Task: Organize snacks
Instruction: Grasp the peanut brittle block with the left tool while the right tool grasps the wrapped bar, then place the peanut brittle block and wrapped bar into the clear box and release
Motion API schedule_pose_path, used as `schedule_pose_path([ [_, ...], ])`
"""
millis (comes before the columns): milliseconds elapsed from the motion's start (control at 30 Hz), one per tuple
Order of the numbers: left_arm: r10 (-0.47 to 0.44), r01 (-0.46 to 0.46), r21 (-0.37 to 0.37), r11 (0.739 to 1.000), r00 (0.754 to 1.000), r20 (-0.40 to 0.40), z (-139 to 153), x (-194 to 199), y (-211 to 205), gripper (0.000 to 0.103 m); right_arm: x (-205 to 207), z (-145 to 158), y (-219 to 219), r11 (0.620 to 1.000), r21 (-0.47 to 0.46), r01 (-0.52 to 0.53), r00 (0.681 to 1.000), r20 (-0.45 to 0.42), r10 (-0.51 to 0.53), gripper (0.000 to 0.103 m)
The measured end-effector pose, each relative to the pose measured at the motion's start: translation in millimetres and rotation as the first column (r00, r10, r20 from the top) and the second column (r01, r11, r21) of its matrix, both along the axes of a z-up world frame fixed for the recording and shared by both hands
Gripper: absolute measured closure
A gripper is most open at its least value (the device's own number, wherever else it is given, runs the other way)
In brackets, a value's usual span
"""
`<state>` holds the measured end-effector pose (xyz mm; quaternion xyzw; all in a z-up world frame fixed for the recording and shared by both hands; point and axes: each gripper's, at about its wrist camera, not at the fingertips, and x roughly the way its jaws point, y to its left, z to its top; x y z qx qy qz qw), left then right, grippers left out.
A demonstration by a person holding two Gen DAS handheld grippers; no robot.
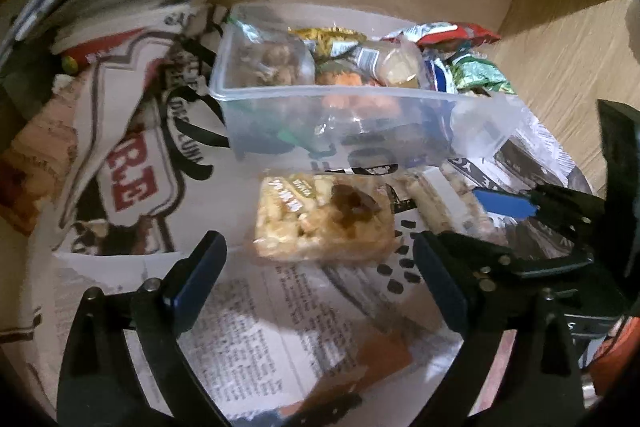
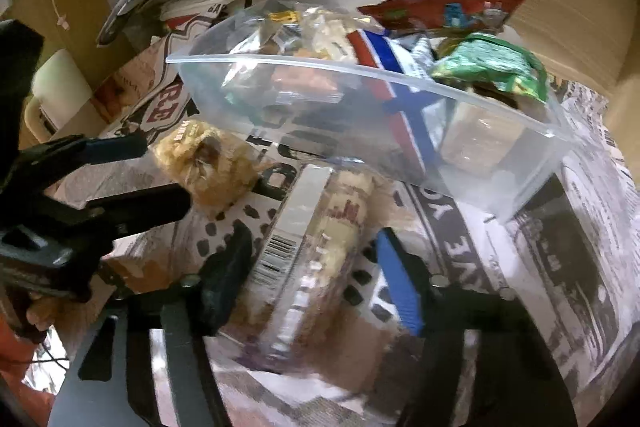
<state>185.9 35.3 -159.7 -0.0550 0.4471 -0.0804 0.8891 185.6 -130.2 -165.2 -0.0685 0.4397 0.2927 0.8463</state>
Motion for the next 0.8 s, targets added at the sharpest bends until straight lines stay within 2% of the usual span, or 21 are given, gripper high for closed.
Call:
schedule_pose_path([
  [67, 0.000, 0.000, -0.006, 1.000, 1.000, -0.019, -4.9, 6.6, -1.5, 0.007, 0.0, -0.6, -4.9, 1.000, -0.002, 0.007, 1.000, -0.002, -0.007, 0.058],
  [133, 0.000, -0.001, -0.017, 1.000, 0.999, -0.045, -11.0, 15.1, -3.8, 0.007, 0.5, -1.4, -6.7, 1.000, -0.001, 0.018, 1.000, 0.001, -0.018, 0.058],
  [333, 0.004, -0.004, 0.029, 1.000, 1.000, -0.025, -14.4, 26.2, -11.7, 0.008, 2.9, -3.9, -1.9, 1.000, -0.003, 0.016, 1.000, 0.025, -0.016, 0.060],
  [367, 0.006, -0.006, 0.032, 0.999, 1.000, -0.022, -14.7, 26.7, -11.7, 0.010, 3.0, -4.0, -1.8, 1.000, -0.001, 0.016, 0.999, 0.028, -0.016, 0.060],
  [400, 0.009, -0.008, 0.040, 0.999, 1.000, -0.014, -14.3, 25.9, -12.1, 0.020, 3.0, -3.8, -1.6, 1.000, 0.002, 0.016, 0.999, 0.030, -0.016, 0.060],
  [467, -0.001, 0.001, 0.048, 0.999, 1.000, -0.002, -13.2, 24.5, -13.4, 0.028, 2.4, -2.2, -3.7, 1.000, 0.012, 0.021, 0.999, 0.033, -0.021, 0.060],
  [600, -0.009, 0.009, 0.026, 1.000, 1.000, 0.006, -7.9, 16.8, -11.2, 0.028, -0.5, 4.7, -9.1, 0.999, 0.035, 0.017, 0.999, 0.036, -0.018, 0.060],
  [800, 0.011, -0.012, 0.014, 1.000, 0.997, 0.078, 19.4, -1.2, -8.4, 0.028, -9.2, 24.2, -17.8, 0.998, 0.068, 0.015, 0.997, 0.074, -0.020, 0.060],
])
